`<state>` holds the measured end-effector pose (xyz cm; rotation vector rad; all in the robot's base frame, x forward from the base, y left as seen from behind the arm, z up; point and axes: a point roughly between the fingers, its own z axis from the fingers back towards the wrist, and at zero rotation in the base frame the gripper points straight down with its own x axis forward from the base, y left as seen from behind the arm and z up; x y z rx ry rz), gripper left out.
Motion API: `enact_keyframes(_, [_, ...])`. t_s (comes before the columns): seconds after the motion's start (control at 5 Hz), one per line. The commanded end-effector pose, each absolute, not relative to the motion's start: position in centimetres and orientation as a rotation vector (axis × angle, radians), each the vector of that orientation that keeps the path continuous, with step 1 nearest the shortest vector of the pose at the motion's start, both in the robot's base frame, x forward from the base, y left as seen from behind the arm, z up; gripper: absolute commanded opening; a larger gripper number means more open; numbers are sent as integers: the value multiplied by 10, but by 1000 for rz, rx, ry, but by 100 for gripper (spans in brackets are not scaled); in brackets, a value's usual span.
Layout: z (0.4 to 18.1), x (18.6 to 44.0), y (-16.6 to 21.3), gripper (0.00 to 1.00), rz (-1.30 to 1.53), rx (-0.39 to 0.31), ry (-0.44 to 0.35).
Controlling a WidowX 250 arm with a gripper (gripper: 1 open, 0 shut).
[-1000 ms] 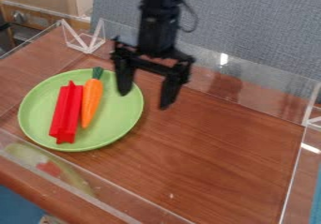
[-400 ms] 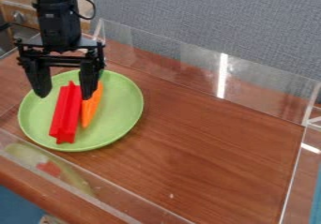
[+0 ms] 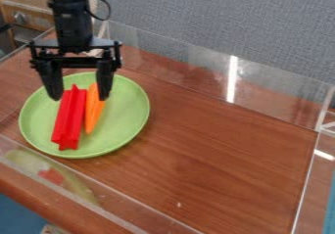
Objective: Move the carrot from the green plate to the table
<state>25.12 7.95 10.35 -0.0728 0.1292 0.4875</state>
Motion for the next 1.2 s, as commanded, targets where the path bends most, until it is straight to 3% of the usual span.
enact_keyframes(0.0, [105, 259, 89, 100, 519, -54, 89])
enact_keyframes(0.2, [94, 259, 98, 100, 556, -44, 97])
enact_keyframes(0.6, [61, 262, 81, 100, 625, -37, 115])
enact_keyframes(0.8, [53, 265, 76, 100, 649, -43, 106])
enact_keyframes(1.0, [65, 269, 89, 100, 717, -63, 92])
